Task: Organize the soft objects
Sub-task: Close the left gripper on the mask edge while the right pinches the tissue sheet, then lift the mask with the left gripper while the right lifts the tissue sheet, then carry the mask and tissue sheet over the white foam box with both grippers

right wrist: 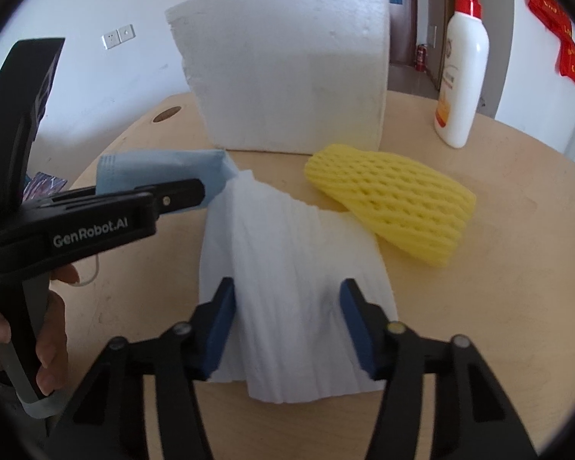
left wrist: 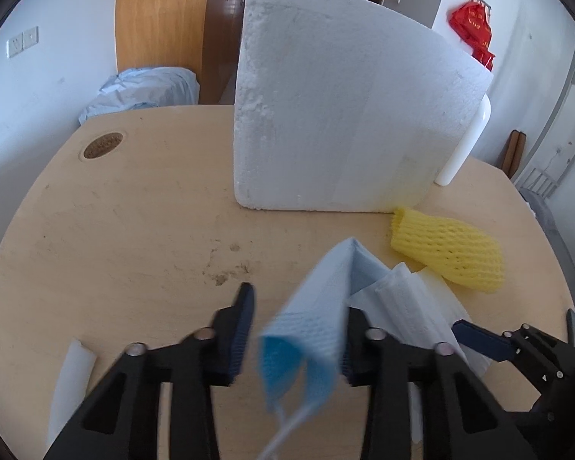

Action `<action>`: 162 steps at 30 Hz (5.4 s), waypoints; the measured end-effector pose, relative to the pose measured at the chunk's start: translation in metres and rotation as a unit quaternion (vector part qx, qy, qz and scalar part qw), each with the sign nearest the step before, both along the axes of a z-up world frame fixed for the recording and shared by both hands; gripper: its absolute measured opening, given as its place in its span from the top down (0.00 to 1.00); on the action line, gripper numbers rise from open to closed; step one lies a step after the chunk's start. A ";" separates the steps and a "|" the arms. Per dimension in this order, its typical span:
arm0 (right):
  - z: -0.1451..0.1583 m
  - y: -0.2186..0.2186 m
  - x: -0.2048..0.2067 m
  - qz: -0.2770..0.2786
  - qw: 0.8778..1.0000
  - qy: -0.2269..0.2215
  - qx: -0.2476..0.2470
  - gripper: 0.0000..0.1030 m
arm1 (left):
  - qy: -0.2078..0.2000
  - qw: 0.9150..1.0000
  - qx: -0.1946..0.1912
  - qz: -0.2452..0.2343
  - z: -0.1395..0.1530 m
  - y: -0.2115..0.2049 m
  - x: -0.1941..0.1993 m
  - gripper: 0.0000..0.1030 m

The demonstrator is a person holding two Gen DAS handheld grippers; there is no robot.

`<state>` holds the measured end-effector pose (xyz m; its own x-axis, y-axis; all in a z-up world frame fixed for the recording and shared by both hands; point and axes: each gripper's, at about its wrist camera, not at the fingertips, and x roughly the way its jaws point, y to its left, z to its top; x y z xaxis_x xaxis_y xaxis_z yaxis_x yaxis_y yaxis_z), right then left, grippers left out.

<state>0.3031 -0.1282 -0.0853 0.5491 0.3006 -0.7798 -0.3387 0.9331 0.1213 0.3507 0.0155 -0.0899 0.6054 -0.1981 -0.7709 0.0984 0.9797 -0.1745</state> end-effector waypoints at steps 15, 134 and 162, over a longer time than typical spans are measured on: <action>0.013 -0.016 -0.010 -0.014 1.000 -0.011 0.024 0.79 | -0.019 1.000 -0.018 0.003 0.011 0.007 -0.005 0.96; 0.133 -0.050 -0.203 -0.057 0.959 -0.266 0.084 0.96 | -0.293 0.944 0.090 0.120 0.143 0.019 -0.288 0.96; 0.164 -0.045 -0.142 -0.036 0.960 -0.264 0.084 0.96 | -0.283 0.950 0.091 0.100 0.175 0.005 -0.206 0.96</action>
